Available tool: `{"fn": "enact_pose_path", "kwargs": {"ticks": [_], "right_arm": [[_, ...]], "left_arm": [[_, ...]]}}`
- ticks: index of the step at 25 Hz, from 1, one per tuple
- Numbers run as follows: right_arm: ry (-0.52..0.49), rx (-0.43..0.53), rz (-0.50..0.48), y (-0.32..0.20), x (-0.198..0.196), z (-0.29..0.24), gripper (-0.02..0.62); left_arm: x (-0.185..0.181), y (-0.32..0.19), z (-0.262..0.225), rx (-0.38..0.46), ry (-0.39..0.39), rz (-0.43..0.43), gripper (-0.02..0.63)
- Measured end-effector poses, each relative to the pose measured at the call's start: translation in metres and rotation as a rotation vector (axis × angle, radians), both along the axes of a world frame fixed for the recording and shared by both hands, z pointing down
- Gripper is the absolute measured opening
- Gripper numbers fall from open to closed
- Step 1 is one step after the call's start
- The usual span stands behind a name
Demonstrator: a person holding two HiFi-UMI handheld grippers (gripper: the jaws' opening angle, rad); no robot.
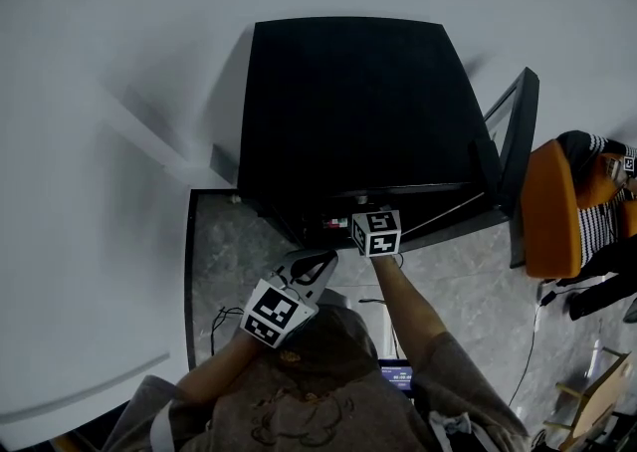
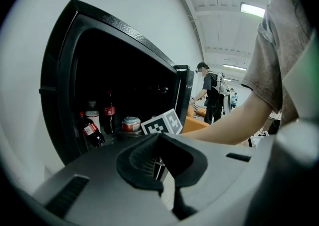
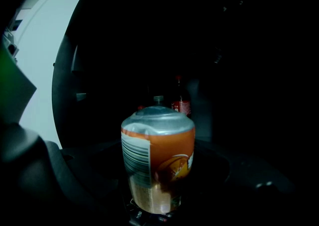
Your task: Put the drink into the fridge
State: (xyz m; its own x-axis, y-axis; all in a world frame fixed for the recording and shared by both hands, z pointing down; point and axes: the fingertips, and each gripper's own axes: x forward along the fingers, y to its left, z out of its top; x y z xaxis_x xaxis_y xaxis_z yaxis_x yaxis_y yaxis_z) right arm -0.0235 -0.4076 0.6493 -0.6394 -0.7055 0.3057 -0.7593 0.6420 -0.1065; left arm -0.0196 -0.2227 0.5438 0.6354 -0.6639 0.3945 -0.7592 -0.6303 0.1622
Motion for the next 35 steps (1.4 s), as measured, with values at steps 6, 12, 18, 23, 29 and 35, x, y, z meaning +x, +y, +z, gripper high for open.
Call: {"fn": "enact_pose_path", "kwargs": {"ticks": [6,12,18,23,29,35], "right_arm": [[-0.008,0.002,0.026,-0.008,0.0,0.015,0.351],[0.002,0.011,0.041,-0.016,-0.002,0.028,0.351],[-0.001,0.034,0.026,-0.025,-0.011,0.033,0.351],[0.005,0.033,0.024,-0.031,-0.014,0.039,0.353],[-0.012,0.057,0.026,-0.038,-0.017,0.041,0.353],[-0.026,0.04,0.032,-0.038,-0.016,0.042,0.353]], "left_arm": [[0.0,0.003,0.014,-0.013,-0.003,0.01,0.006],[0.001,0.001,0.025,-0.025,-0.005,0.02,0.005],[0.002,-0.003,0.033,-0.034,-0.006,0.023,0.005],[-0.003,-0.005,0.037,-0.042,-0.008,0.014,0.005],[-0.005,-0.006,0.041,-0.053,-0.003,0.013,0.005],[-0.005,-0.004,0.043,-0.042,-0.023,0.027,0.005]]}}
